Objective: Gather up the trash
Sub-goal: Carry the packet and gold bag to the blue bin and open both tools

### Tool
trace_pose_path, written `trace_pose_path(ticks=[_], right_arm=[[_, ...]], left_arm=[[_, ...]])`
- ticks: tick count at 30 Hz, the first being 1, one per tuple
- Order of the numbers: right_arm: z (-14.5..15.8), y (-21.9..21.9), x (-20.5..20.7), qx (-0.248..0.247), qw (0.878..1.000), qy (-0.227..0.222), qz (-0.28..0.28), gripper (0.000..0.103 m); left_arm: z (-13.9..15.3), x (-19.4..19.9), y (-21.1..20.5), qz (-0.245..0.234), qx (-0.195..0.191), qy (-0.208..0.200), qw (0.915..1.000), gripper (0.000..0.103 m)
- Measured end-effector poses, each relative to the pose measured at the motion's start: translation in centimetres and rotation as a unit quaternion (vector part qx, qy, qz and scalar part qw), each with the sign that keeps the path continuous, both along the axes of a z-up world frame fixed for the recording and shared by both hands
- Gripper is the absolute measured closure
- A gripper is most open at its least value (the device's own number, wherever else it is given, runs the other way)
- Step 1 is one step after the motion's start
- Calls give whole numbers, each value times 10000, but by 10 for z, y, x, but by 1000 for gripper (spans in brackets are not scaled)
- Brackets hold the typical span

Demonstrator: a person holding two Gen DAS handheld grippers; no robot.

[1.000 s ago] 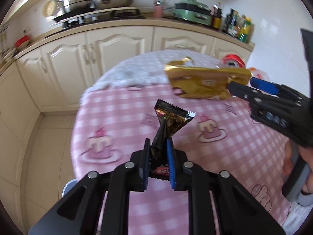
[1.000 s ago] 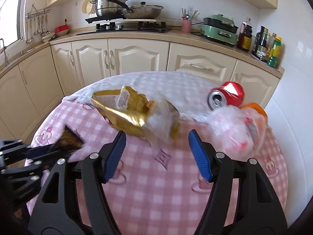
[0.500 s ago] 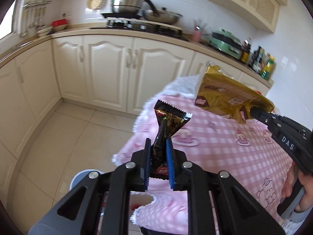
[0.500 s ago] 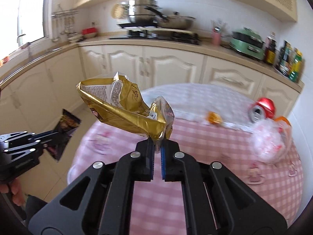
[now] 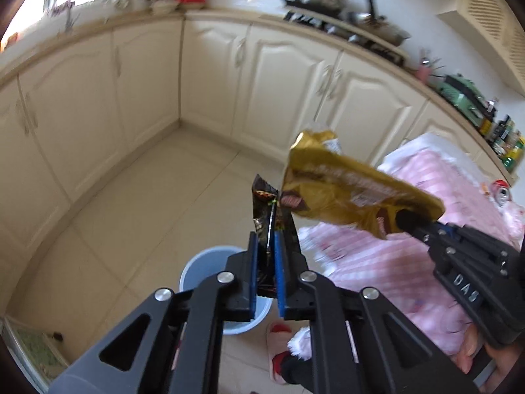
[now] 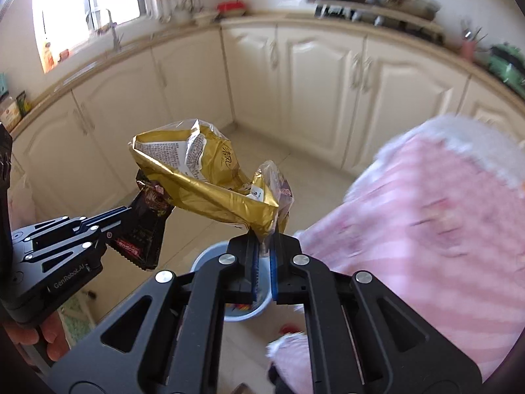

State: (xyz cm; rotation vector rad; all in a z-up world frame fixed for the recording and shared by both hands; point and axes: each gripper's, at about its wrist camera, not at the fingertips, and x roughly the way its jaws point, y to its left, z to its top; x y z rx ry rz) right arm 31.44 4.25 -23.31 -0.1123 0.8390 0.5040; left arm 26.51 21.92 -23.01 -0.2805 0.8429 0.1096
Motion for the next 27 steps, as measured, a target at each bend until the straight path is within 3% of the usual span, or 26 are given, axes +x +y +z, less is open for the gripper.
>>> trace_pose_path(ticks=[7,9,13,21,27], right_arm=[[-94,37,33,-219,9952,950,15,97],[-115,43,42,-202,9925,1205,-4,97],[-155,56,54,-268,9874,1559,-53,97],[-207,76,64,-299,9781,2056,-116,97],[-225,83,73,-236,9733,2278,-151,94]], left_arm=[[-99,31,48,265,-567,847,9944,94],[-125,40,58,291,-812,1079,9904,86],[-154,48,66,367,-828,1251,9880,66],[-188,54,71,460,-758,1566,9837,63],[-201,59,77,501,-822,1698,9808,62]])
